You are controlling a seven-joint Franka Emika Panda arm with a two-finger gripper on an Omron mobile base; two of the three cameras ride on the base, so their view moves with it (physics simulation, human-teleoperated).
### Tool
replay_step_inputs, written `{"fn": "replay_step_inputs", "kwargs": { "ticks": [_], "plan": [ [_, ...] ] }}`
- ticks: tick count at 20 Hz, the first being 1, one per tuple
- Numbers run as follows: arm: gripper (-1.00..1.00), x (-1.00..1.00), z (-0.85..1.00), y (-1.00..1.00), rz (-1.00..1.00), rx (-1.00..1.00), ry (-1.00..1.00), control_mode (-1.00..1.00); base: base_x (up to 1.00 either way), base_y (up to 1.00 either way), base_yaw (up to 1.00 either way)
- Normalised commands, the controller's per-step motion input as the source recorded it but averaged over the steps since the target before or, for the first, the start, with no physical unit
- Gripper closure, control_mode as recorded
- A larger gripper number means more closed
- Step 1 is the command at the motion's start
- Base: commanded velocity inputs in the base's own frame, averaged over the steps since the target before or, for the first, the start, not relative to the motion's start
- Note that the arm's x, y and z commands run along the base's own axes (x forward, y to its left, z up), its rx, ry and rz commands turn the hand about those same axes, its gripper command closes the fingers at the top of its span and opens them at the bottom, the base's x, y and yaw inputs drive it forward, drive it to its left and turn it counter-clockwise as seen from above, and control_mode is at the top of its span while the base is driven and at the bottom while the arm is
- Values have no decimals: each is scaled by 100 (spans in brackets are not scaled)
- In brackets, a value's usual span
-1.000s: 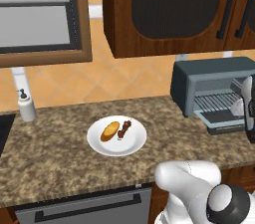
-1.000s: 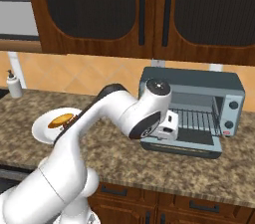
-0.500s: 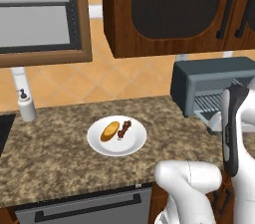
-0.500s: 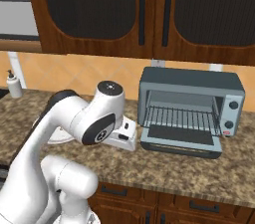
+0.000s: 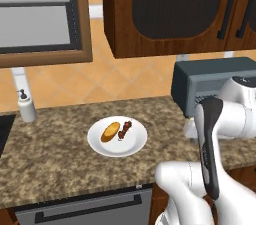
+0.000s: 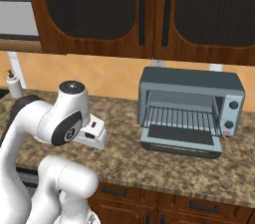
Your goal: Pick up the kebab skewer and baguette bread, and place them inside the toaster oven. Close the toaster oven door and start by setting the timer.
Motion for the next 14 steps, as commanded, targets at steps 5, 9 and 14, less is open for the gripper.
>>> {"fn": "replay_step_inputs", "kwargs": {
  "ticks": [5,9,14],
  "plan": [
    [-100,5,0,57,0,0,0,-100,0,0,0],
    [-100,26,0,41,0,0,0,-100,0,0,0],
    [-100,56,0,21,-3,0,0,-100,0,0,0]
  ]
}}
